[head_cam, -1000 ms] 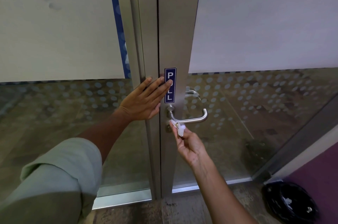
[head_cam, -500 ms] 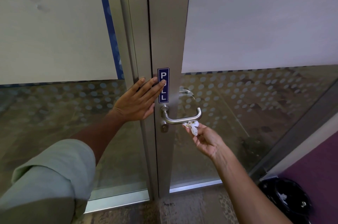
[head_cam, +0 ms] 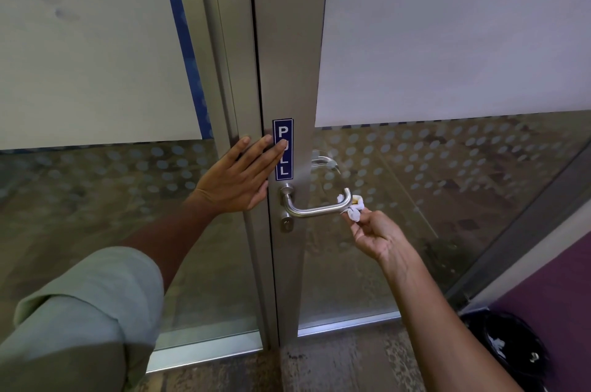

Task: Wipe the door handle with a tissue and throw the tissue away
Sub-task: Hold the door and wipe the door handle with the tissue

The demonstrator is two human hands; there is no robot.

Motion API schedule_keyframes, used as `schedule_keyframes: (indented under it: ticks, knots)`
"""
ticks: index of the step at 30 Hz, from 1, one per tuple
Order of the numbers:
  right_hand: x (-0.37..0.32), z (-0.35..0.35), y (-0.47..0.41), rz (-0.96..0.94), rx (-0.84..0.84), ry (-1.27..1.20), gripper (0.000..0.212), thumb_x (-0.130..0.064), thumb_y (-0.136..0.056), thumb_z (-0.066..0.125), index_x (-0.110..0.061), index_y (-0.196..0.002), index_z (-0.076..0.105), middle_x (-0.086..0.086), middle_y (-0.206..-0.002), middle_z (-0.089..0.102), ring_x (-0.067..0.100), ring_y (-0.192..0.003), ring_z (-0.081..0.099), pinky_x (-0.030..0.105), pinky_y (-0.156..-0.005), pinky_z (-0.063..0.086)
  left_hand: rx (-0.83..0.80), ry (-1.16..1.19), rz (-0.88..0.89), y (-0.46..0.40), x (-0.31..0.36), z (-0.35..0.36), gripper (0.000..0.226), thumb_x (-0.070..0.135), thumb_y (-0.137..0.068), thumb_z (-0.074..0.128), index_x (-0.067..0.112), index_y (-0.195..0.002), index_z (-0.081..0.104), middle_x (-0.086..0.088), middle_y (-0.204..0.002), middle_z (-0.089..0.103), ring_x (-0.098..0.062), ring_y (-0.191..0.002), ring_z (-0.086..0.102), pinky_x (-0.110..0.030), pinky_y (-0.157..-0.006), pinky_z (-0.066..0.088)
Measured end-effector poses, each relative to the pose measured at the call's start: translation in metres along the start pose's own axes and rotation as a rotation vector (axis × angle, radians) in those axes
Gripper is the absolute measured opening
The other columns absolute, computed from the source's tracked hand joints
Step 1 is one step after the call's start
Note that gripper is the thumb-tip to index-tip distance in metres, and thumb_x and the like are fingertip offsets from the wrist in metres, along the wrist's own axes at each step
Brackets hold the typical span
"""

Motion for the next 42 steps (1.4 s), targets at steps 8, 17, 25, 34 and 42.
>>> schedule_keyframes:
  ticks: [8, 17, 25, 34, 42]
  knots:
    - [-0.011, 0.007, -0.027, -0.011, 0.041, 0.007, 0.047, 0.022, -0.087, 0.023, 0.002, -0.097, 0.064, 0.016, -0.075, 0.073, 0.016, -0.058, 0.066, 0.015, -0.046, 0.05, -0.006, 0.011, -0.002, 0.001, 0.001, 0.002, 0.074, 0.043, -0.096, 0.037, 0.002, -0.157, 0.027, -0.013, -0.164, 0.028, -0.034, -0.151, 0.025, -0.05, -0.124, 0.01]
    - [-0.001, -0.026, -0.026, -0.194, 0.142, -0.247, 0.026, 0.011, -0.09, 0.054, -0.007, -0.091, 0.071, 0.022, -0.098, 0.068, 0.023, -0.063, 0.074, 0.023, -0.066, 0.061, -0.017, 0.008, -0.002, 0.001, 0.001, 0.003, 0.075, 0.043, -0.095, 0.037, 0.001, -0.156, 0.027, -0.013, -0.164, 0.027, -0.033, -0.151, 0.023, -0.05, -0.124, 0.007]
    - [0.069, -0.033, -0.019, 0.02, 0.163, -0.098, 0.028, 0.003, -0.084, 0.036, 0.018, -0.094, 0.058, 0.029, -0.083, 0.067, 0.028, -0.068, 0.063, 0.021, -0.051, 0.057, -0.01, 0.021, -0.003, 0.0, 0.0, 0.001, 0.074, 0.042, -0.096, 0.036, 0.0, -0.156, 0.026, -0.014, -0.164, 0.025, -0.034, -0.151, 0.022, -0.051, -0.124, 0.006]
    - [0.11, 0.023, -0.025, -0.204, 0.184, -0.158, 0.033, 0.018, -0.088, 0.054, -0.001, -0.113, 0.064, 0.013, -0.1, 0.07, 0.015, -0.082, 0.068, 0.018, -0.07, 0.058, 0.009, 0.06, -0.018, 0.0, 0.0, 0.0, 0.073, 0.039, -0.096, 0.037, 0.0, -0.157, 0.024, -0.013, -0.164, 0.026, -0.032, -0.151, 0.024, -0.05, -0.125, 0.006]
    - [0.133, 0.056, -0.031, -0.265, 0.333, -0.12, 0.031, 0.007, -0.085, 0.066, -0.021, -0.098, 0.072, -0.001, -0.073, 0.07, 0.01, -0.058, 0.054, 0.018, -0.047, 0.044, 0.023, 0.08, -0.01, 0.001, 0.0, 0.001, 0.074, 0.04, -0.097, 0.037, 0.0, -0.157, 0.023, -0.015, -0.164, 0.023, -0.033, -0.151, 0.023, -0.05, -0.125, 0.006]
Point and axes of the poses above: each hand's wrist, its own y-axis away from the middle knuckle, its own z-axis out of the palm, x = y × z, the point moved 3 cm from there along -y, towards the middle knuckle
